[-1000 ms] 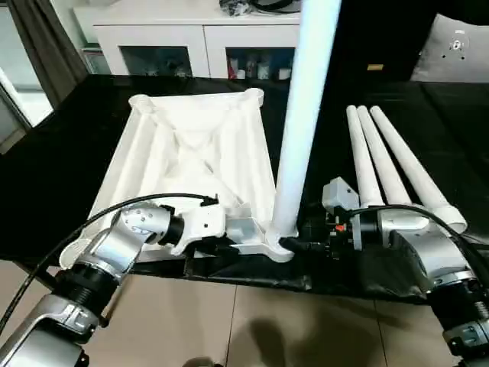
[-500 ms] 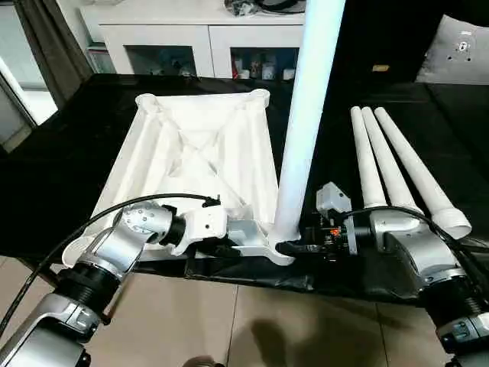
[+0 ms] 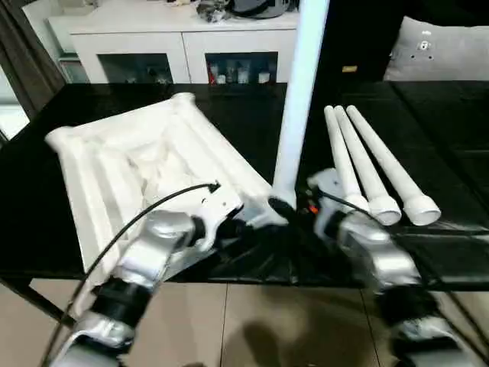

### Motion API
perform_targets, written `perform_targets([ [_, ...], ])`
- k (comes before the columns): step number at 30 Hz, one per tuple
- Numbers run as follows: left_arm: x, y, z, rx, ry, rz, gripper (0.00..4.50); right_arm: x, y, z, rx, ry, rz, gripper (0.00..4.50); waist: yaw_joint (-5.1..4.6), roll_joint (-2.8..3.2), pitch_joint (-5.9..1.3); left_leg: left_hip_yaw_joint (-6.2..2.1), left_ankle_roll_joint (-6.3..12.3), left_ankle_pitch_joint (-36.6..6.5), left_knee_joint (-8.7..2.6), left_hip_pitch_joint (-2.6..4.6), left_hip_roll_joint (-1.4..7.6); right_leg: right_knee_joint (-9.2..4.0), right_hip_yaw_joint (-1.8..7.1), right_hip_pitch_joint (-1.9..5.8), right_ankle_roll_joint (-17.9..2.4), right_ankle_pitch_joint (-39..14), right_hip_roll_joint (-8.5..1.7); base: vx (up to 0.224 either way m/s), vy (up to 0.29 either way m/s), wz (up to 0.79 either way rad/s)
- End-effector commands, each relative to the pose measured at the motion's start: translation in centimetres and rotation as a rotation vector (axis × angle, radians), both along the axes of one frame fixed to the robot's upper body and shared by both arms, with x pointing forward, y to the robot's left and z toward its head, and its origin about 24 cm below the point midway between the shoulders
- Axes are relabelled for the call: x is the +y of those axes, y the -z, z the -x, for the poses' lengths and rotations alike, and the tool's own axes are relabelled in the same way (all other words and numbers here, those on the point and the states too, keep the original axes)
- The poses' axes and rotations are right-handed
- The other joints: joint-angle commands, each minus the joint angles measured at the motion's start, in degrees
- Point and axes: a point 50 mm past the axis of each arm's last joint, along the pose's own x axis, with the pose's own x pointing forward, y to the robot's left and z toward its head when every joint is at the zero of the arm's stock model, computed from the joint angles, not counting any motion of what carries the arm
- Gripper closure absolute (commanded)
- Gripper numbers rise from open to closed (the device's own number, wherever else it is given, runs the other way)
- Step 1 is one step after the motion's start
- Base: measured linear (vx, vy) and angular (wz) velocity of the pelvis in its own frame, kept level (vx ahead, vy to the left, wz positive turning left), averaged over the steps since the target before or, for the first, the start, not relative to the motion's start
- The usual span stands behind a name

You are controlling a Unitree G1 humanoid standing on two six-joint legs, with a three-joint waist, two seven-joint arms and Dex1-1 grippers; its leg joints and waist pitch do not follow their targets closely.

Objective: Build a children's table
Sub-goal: Rotate leg to tighten

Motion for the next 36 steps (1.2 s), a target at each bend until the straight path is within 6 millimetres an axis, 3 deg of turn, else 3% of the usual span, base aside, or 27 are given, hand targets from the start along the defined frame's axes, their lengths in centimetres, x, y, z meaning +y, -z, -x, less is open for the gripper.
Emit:
perform_targets([
  [1, -4.2, -1.3, -0.2, -0.087, 0.028, 0.060, 4.50, 2.5, 1.6, 0.0, 0.102, 0.079, -0.021, 1.81, -0.05, -0.76, -3.01, -1.76, 4.03, -9.69, -4.14, 0.49, 3.34, -6.42, 3.67, 2.81, -3.69, -25.00, -5.44, 0.000, 0.000, 0.00],
  [3, -4.7, -1.4, -0.6, -0.129, -0.007, 0.029, 4.50, 2.8, 1.8, 0.0, 0.113, 0.108, -0.033, 1.81, -0.25, -0.72, -3.21, -1.83, 4.26, -9.75, -4.26, 0.29, 3.50, -6.08, 3.76, 3.01, -4.27, -22.46, -5.42, 0.000, 0.000, 0.00],
  [4, -4.8, -1.4, -0.7, -0.138, -0.014, 0.023, 4.50, 2.9, 1.8, 0.0, 0.115, 0.100, -0.050, 1.25, -0.07, -0.69, -3.33, -1.81, 4.73, -10.00, -4.21, 0.37, 3.55, -5.96, 3.84, 3.05, -4.62, -21.52, -5.60, 0.000, 0.000, 0.00],
  [10, -3.5, -1.0, -1.4, -0.165, -0.044, -0.035, 4.50, 1.0, 1.4, 0.0, 0.033, 0.102, -0.004, 0.81, 0.26, -0.35, -3.51, -1.70, 6.09, -8.55, -4.28, 0.33, 3.71, -5.27, 4.17, 3.38, -6.93, -15.48, -5.71, 0.000, 0.000, 0.00],
  [12, -3.3, -0.9, -1.4, -0.172, -0.033, -0.042, 4.50, 0.7, 1.4, 0.0, 0.026, 0.103, 0.000, 0.65, 0.32, -0.44, -3.47, -1.63, 6.28, -8.79, -4.28, 0.22, 3.56, -5.41, 4.11, 3.50, -6.61, -16.34, -5.67, 0.000, 0.000, 0.00],
  [13, -2.3, -0.4, -1.6, -0.174, -0.009, -0.069, 4.50, -0.7, 0.8, 0.1, -0.013, 0.078, -0.010, 0.54, 0.60, -0.33, -3.32, -1.63, 6.38, -9.36, -4.28, 0.34, 3.37, -5.90, 3.97, 3.50, -5.11, -18.95, -5.59, 0.000, 0.000, 0.00],
  [16, -1.2, 0.2, -1.4, -0.164, 0.040, -0.102, 4.50, -2.4, -0.4, 0.6, -0.076, -0.023, 0.007, 0.28, 0.85, -0.50, -3.24, -1.60, 6.54, -9.93, -4.39, 0.22, 3.34, -6.15, 3.84, 3.60, -3.79, -21.65, -5.59, 0.000, 0.000, 0.00],
  [20, -0.1, 0.5, -0.9, -0.148, 0.135, -0.134, 4.50, -4.4, -1.7, 1.4, -0.122, -0.154, 0.069, 0.04, 1.28, -0.40, -3.43, -1.68, 7.12, -8.50, -4.31, 0.18, 3.68, -5.83, 3.94, 3.50, -3.65, -19.70, -5.49, 0.000, 0.000, 0.00],
  [24, 0.6, 0.9, 0.3, -0.124, 0.300, -0.149, 4.50, -6.1, -3.0, 1.6, -0.139, -0.260, 0.164, 0.04, 1.29, -0.33, -3.67, -1.81, 7.53, -7.67, -4.27, 0.18, 3.95, -5.25, 4.04, 3.53, -5.30, -16.02, -5.54, 0.000, 0.000, 0.00],
  [25, 0.7, 0.9, 0.5, -0.118, 0.329, -0.151, 4.50, -6.4, -3.2, 1.7, -0.138, -0.280, 0.180, 0.04, 1.40, -0.24, -3.79, -1.81, 8.15, -6.55, -4.15, 0.07, 4.12, -4.66, 4.18, 3.53, -6.80, -12.60, -5.51, 0.000, 0.000, 0.00],
  [28, 1.4, 1.0, 1.0, -0.108, 0.438, -0.179, 4.50, -6.6, -4.0, 2.0, -0.131, -0.384, 0.214, 0.04, 1.70, -0.19, -3.83, -1.66, 9.03, -5.89, -3.98, 0.09, 4.08, -4.30, 4.14, 3.56, -7.88, -10.35, -5.42, 0.000, 0.000, 0.00],
  [36, 3.1, 0.7, 1.7, -0.077, 0.646, -0.245, 4.50, -5.5, -4.0, 3.5, -0.064, -0.676, 0.241, 0.04, 2.36, -0.39, -3.68, -1.60, 8.38, -7.08, -4.15, 0.33, 4.33, -4.47, 4.23, 3.50, -7.67, -13.07, -5.65, 0.000, 0.000, 0.00],
])
